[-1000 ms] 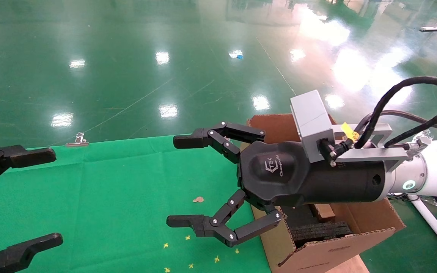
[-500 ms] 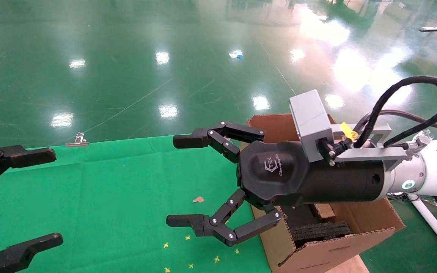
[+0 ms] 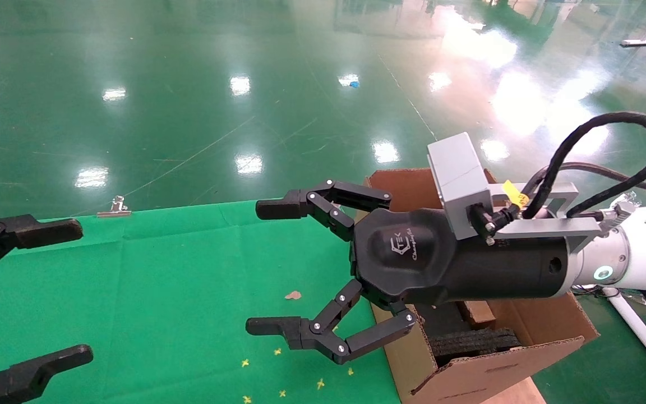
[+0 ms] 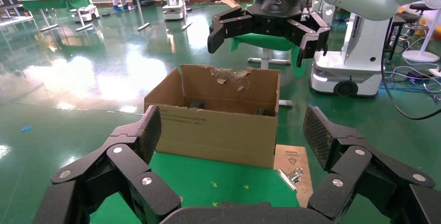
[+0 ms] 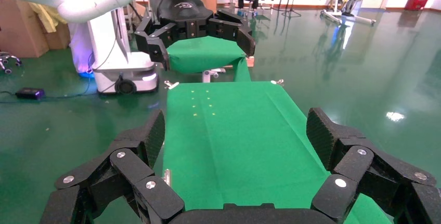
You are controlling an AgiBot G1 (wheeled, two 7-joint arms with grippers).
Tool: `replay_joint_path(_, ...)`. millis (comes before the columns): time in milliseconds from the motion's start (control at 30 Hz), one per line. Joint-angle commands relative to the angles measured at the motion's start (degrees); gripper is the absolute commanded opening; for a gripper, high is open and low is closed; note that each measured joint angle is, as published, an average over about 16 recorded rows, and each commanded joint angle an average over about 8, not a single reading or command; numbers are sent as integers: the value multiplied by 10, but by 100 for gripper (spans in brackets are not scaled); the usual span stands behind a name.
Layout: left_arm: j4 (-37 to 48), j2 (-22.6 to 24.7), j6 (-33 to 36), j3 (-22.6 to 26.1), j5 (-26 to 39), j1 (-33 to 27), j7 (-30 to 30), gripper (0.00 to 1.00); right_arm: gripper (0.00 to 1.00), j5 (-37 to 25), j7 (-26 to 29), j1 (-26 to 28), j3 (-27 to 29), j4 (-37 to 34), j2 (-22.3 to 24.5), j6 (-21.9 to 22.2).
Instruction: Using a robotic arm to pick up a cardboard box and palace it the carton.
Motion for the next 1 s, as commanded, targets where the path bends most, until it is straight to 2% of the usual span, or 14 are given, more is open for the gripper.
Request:
replay_joint_path(33,0,0,0,0,0,0,0,100,100,0,0,0,0,0,0,0)
replay_joint_path(1000,0,0,0,0,0,0,0,100,100,0,0,0,0,0,0,0)
